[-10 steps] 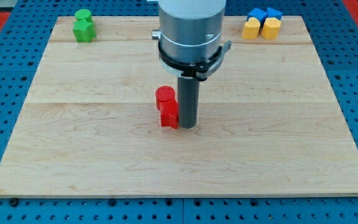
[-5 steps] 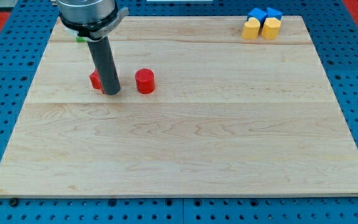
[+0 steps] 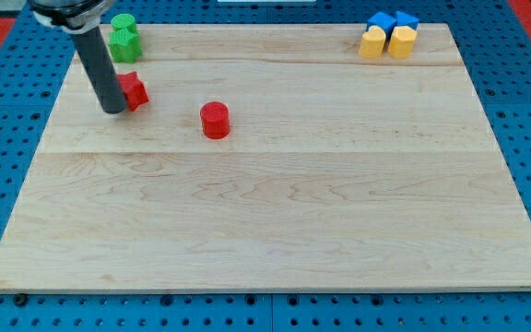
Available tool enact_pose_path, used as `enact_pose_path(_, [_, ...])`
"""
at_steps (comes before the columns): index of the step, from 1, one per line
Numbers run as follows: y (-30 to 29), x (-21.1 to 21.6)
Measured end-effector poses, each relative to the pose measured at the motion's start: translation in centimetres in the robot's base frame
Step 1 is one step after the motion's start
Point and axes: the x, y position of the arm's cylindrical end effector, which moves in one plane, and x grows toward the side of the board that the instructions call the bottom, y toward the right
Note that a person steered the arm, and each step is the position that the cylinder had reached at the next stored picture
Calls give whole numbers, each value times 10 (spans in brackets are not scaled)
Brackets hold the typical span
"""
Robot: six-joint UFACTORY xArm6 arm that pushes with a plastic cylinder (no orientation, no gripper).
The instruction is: Move red star to the right side of the green circle
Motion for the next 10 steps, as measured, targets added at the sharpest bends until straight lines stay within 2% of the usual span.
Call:
enact_pose_path(2, [19,-56])
enact_pose_path(3, [48,-69])
enact_pose_path(4, [57,-69])
enact_pose_path(8, [77,-120])
enact_pose_path(10, [138,-133])
